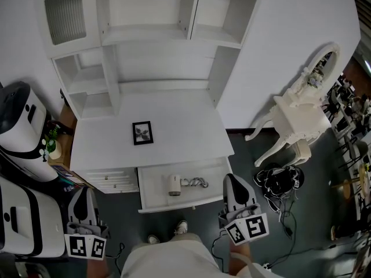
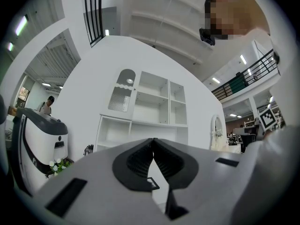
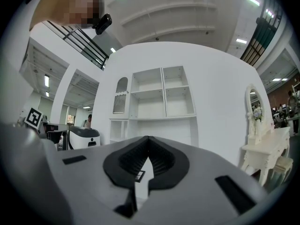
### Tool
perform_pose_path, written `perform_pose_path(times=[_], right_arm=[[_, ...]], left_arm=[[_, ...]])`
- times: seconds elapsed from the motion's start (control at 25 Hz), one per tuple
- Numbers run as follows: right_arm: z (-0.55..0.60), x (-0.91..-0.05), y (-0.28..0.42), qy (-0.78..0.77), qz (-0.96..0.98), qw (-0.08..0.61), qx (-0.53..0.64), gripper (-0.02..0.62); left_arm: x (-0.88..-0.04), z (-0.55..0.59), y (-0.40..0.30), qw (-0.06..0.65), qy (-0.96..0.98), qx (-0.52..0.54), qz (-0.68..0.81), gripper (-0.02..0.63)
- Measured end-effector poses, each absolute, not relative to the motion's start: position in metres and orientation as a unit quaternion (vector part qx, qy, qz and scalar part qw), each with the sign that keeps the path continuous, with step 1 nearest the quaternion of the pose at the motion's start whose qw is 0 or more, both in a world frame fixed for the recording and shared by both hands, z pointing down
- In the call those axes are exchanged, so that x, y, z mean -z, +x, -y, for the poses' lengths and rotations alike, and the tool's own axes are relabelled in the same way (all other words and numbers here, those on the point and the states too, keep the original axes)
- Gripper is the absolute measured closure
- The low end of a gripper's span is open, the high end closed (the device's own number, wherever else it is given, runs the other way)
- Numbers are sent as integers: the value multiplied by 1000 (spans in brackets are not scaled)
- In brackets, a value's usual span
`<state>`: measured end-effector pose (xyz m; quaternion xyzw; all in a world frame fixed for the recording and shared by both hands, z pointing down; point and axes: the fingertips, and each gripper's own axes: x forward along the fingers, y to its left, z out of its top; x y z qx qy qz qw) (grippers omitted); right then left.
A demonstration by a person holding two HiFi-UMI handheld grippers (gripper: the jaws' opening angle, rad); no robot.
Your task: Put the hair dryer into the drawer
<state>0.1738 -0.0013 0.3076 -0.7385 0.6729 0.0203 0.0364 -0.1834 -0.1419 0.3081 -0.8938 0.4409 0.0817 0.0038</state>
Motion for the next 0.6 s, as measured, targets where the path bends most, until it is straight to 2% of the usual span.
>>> perform_pose_path(times=[0.6], right_arm=[[-10, -314, 154, -741, -671, 11, -22, 586]], left_arm=[[-324, 133, -196, -14, -896, -82, -436, 589]])
